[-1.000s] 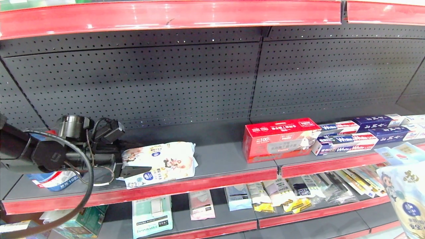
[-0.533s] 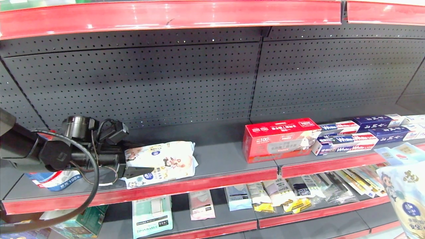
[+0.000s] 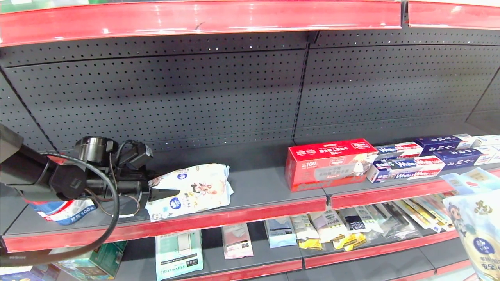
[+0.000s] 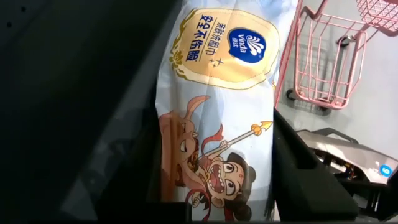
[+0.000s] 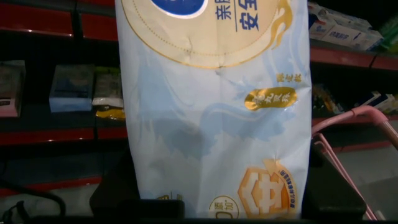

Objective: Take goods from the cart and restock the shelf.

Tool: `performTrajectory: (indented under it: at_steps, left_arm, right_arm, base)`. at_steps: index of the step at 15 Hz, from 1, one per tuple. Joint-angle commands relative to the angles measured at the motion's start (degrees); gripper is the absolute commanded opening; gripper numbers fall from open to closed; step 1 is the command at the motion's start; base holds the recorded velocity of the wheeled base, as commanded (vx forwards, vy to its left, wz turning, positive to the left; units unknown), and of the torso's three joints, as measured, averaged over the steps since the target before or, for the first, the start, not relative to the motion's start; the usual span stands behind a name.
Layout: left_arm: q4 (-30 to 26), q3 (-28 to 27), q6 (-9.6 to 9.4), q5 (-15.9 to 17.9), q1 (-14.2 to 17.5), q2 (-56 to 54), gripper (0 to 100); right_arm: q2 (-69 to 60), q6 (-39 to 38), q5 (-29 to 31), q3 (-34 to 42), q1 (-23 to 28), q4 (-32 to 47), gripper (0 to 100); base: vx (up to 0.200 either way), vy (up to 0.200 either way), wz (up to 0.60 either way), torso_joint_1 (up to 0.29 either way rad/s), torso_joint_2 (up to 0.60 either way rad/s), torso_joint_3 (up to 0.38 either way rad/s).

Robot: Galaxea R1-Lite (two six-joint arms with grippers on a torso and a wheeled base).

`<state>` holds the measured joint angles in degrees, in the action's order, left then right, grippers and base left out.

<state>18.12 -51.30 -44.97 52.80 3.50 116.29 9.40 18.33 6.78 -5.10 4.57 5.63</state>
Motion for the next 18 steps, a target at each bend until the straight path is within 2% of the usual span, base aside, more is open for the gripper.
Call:
performTrajectory:
  at_steps: [1, 2, 3, 9, 13, 15, 18]
  left_arm:
    - [0.2, -0.5, -1.26, 0.0, 0.2, 0.1, 0]
    - [0.0, -0.6, -3.02, 0.1, 0.2, 0.2, 0]
    - [0.0, -0.7, -3.98, 0.2, 0.2, 0.2, 0]
    - [-0.1, -0.5, -7.15, 1.3, 0.4, 0.3, 0]
    - [-0.8, 0.1, -11.10, 2.4, 1.1, 1.4, 0]
    - [-1.3, 0.4, -12.51, 3.1, 1.2, 1.4, 0]
    - [-2.0, 0.4, -13.30, 3.3, 2.0, 1.4, 0]
  right_arm:
    - [0.2, 0.0, 0.0, 0.0, 0.0, 0.0, 0]
    - [0.3, 0.0, 0.0, 0.0, 0.0, 0.1, 0]
    - [0.4, 0.0, 0.0, 0.0, 0.0, 0.1, 0]
    - [0.4, 0.0, 0.0, 0.0, 0.0, 0.1, 0]
    - [0.4, 0.0, 0.0, 0.0, 0.0, 0.0, 0]
    - [0.4, 0.0, 0.0, 0.0, 0.0, 0.1, 0]
    - [0.4, 0.0, 0.0, 0.0, 0.0, 0.0, 0]
  base:
    - [0.000, 0.000, 0.00, 0.000, 0.00, 0.000]
    - [0.000, 0.000, 0.00, 0.000, 0.00, 0.000]
    - [0.000, 0.000, 0.00, 0.000, 0.00, 0.000]
    - [0.000, 0.000, 0.00, 0.000, 0.00, 0.000]
    - [0.000, 0.000, 0.00, 0.000, 0.00, 0.000]
    - [0.000, 0.000, 0.00, 0.000, 0.00, 0.000]
    - [0.000, 0.000, 0.00, 0.000, 0.00, 0.000]
